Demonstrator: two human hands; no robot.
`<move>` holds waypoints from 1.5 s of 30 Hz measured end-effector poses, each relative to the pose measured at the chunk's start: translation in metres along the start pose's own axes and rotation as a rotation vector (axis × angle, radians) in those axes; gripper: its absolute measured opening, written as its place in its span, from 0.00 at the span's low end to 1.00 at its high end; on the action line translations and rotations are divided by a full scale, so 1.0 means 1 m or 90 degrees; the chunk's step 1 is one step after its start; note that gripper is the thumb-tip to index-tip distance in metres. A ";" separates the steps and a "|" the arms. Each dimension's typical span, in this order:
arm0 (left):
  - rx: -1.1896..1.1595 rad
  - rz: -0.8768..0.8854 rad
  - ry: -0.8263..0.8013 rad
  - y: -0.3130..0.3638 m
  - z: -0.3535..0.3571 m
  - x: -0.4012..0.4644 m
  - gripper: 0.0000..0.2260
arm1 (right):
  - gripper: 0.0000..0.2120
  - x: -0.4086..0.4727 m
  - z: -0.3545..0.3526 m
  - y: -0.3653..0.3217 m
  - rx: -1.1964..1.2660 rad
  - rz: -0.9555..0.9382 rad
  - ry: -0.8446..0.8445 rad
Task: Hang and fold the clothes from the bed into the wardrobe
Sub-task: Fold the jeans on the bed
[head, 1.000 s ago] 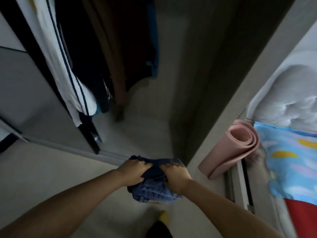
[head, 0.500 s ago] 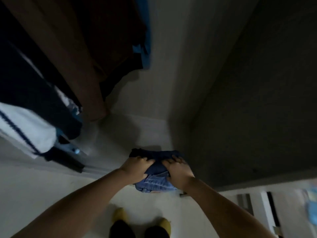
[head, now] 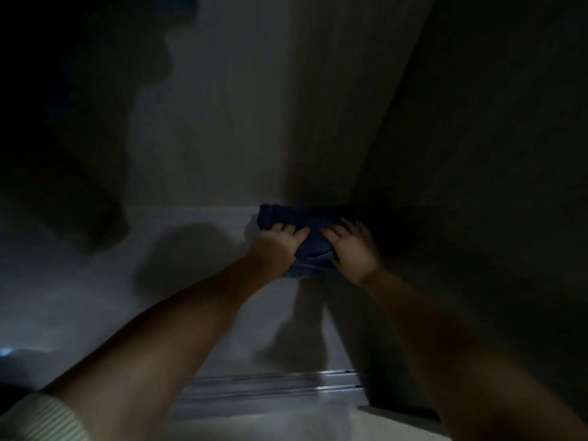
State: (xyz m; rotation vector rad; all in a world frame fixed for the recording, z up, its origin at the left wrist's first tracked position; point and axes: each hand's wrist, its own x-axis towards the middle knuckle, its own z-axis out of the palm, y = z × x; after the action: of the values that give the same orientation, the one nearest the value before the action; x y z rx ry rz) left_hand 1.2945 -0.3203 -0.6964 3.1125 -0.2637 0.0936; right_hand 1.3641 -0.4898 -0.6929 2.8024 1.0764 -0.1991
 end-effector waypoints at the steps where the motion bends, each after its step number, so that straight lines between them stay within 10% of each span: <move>1: 0.009 0.002 0.054 0.000 0.018 0.007 0.29 | 0.29 0.007 0.017 0.005 -0.007 0.016 0.020; 11: -0.108 -0.055 -0.195 0.068 0.242 -0.012 0.30 | 0.31 -0.027 0.225 0.012 0.028 0.097 -0.150; 22: -0.120 -0.043 -0.321 0.084 0.272 -0.044 0.40 | 0.35 -0.040 0.263 0.006 0.034 0.070 -0.231; 45: -0.238 -0.136 -0.171 0.037 -0.287 -0.036 0.14 | 0.16 -0.096 -0.285 -0.025 0.124 0.102 -0.123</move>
State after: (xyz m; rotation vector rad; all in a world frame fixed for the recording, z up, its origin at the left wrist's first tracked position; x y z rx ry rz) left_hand 1.2359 -0.3444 -0.4114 2.7498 0.0481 -0.3380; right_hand 1.2979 -0.4858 -0.3986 2.9449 0.8270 -0.5720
